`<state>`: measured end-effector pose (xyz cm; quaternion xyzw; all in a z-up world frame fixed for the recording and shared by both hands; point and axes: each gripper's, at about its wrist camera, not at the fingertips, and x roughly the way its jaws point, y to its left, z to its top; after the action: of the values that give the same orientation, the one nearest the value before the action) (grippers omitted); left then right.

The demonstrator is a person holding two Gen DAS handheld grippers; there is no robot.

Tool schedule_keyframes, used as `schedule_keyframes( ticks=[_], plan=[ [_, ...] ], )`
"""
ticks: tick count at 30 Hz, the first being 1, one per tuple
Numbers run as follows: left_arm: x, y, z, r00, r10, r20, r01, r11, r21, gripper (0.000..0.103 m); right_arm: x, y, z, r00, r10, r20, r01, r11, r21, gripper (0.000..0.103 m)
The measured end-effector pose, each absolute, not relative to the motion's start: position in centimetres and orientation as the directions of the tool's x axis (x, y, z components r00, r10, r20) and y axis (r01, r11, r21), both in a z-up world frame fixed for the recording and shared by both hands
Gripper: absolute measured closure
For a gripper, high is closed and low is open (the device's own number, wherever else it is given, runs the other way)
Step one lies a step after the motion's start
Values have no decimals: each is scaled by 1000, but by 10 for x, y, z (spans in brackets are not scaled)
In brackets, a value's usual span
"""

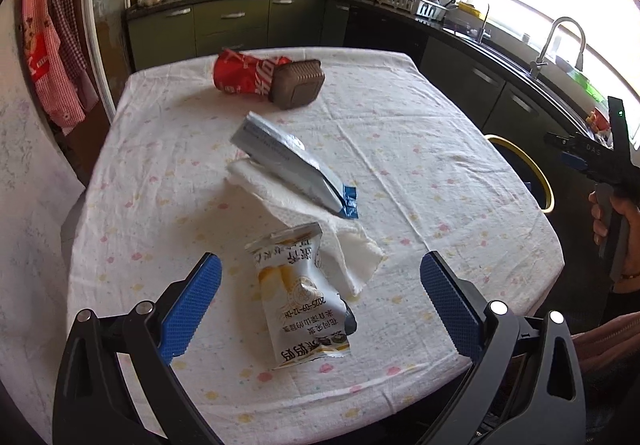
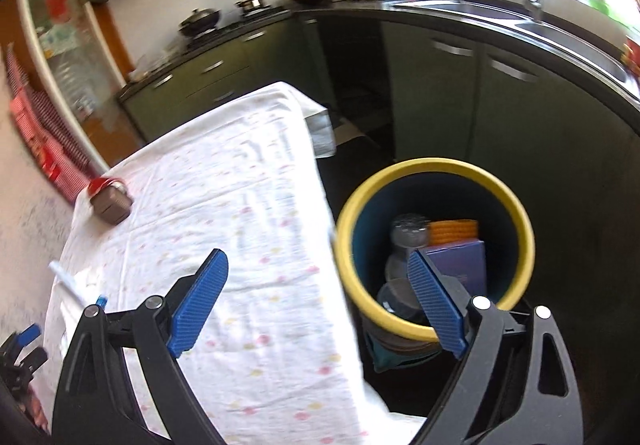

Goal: Collect trash
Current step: 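Reach the left gripper to the white snack bag and grasp it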

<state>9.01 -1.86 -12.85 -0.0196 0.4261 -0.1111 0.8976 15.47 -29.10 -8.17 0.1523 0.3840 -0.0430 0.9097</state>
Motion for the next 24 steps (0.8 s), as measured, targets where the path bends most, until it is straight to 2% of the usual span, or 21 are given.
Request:
schedule_keyframes(
  ticks=[5,7,8,16,20,24],
  plan=[
    [99,-29,-152,544,-216,-811,188,973,-133,6,158,-274,-84,687,74,-723,150,959,241,16],
    [99,-28,-157,524,-225,-821,188,971,-146,13,160,-270,-86,682,85,-727,138,960,242,16],
    [98,-26,-158,517,-228,-825,192,970,-147,14,160,-269,-86,680,88,-728,136,960,243,16],
    [94,-3,-163,499,-180,-848,133,983,-130,15,163,-268,-94,667,119,-735,126,955,269,16],
    [96,-11,-167,481,-193,-855,158,979,-132,16,164,-264,-96,661,132,-739,112,956,271,16],
    [101,-13,-172,460,-163,-873,164,982,-97,27,164,-263,-96,658,138,-740,109,955,275,16]
  ],
)
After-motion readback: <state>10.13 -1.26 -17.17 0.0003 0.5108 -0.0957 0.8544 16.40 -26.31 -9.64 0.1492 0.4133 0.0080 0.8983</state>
